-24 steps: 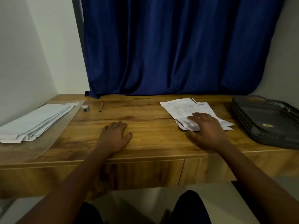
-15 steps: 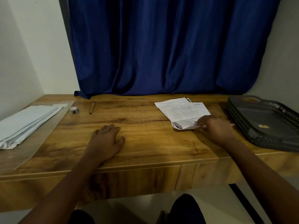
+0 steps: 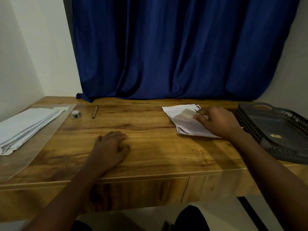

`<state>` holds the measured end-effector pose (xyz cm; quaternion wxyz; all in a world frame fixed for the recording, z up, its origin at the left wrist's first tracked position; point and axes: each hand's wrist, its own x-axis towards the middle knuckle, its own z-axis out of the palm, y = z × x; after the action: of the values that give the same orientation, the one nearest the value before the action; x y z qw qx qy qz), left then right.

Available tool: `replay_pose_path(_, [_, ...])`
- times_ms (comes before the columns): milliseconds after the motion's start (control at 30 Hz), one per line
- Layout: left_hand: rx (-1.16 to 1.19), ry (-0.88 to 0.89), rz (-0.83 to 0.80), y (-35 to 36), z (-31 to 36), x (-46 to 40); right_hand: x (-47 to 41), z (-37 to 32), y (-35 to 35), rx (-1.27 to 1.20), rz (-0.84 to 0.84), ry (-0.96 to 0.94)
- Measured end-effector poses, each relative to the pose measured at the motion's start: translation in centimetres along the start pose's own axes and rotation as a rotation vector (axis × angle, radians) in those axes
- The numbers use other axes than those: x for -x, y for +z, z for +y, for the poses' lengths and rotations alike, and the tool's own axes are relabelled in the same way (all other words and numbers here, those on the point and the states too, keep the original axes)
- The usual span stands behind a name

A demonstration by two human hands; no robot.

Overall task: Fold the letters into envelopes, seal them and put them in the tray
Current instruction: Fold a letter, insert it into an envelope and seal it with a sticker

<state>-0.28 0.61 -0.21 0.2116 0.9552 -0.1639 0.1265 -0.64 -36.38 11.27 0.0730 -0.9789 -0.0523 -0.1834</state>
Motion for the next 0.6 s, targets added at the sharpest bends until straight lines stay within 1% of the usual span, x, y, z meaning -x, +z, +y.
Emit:
replay_pose_path(67, [0.19, 0.056, 0.045, -0.4, 0.9, 0.2, -0.7, -3.4, -0.1, -0.054, 0.019, -0.022])
replay_pose_path(100, [0.296, 0.052, 0.063, -0.5, 1.5, 0.4, -1.3, -5.2, 0.0, -0.087, 0.005, -0.038])
replay_pose_path(200, [0.707, -0.066, -0.006, -1.1, 3.1, 0.9, -2.8, -11.0, 0.9, -0.186, -0.073, -0.11])
replay_pose_path(333, [1.047, -0.311, 0.021, -2.4, 2.9, 0.2, -4.0, -18.6, 3.4, -0.392, -0.262, -0.142])
replay_pose_path(367, [1.099, -0.339, 0.027, -2.9, 2.6, 0.2, -4.2, -20.1, 4.1, -0.485, -0.324, -0.121])
replay_pose_path(467, [1.138, -0.377, 0.05, -4.8, 1.6, 1.2, -4.2, -23.5, 5.5, -0.958, -0.54, 0.033])
replay_pose_path(500, [1.141, -0.398, 0.064, -5.3, 1.1, 1.6, -4.2, -24.1, 6.0, -1.079, -0.58, 0.062])
replay_pose_path(567, [1.111, -0.468, 0.105, -6.1, -0.3, 2.2, -4.1, -24.8, 7.1, -1.236, -0.573, 0.069])
replay_pose_path(600, [1.106, -0.513, 0.126, -6.4, -1.3, 2.3, -4.1, -24.9, 7.6, -1.266, -0.529, 0.047])
